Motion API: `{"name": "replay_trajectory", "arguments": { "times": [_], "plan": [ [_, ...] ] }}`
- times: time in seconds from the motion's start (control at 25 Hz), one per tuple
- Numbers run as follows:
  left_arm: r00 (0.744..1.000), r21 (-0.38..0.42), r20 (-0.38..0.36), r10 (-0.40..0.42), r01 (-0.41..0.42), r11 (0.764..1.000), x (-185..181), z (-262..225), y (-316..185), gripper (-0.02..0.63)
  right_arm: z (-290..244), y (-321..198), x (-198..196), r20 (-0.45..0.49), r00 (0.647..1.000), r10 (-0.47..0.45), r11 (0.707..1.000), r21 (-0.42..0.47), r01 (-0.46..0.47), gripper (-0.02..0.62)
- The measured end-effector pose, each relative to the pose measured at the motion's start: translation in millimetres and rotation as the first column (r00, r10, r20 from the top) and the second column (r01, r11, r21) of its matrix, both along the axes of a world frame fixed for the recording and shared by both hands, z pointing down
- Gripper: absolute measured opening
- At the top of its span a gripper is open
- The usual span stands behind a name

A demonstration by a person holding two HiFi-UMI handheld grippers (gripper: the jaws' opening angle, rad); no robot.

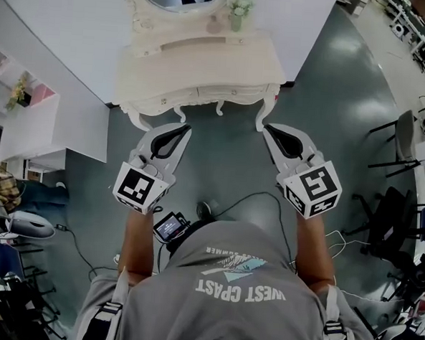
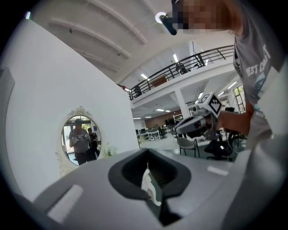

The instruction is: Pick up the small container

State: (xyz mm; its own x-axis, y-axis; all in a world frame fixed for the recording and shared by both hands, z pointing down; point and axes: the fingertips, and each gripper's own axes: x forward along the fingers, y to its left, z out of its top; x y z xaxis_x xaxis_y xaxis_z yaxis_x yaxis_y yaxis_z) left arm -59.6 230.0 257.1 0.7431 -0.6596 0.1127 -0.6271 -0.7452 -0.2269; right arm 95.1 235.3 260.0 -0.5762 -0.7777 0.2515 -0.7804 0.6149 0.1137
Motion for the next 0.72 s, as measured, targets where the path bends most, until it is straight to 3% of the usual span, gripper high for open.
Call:
{"name": "replay_trajectory", "arguments": {
  "times": [0.44,0.72],
  "plan": [
    [0.997,0.016,-0.048,0.058,-0.057,0.998,-63,-5,-53,0.002,-7,-37,-58,-0.042,0.996,0.077,0.997,0.007,-0.077,0.002],
    [0.997,-0.007,-0.048,0.055,-0.055,0.998,-78,4,-81,0.002,3,-66,-70,-0.045,0.996,0.082,0.996,-0.022,-0.083,0.001]
  ]
}}
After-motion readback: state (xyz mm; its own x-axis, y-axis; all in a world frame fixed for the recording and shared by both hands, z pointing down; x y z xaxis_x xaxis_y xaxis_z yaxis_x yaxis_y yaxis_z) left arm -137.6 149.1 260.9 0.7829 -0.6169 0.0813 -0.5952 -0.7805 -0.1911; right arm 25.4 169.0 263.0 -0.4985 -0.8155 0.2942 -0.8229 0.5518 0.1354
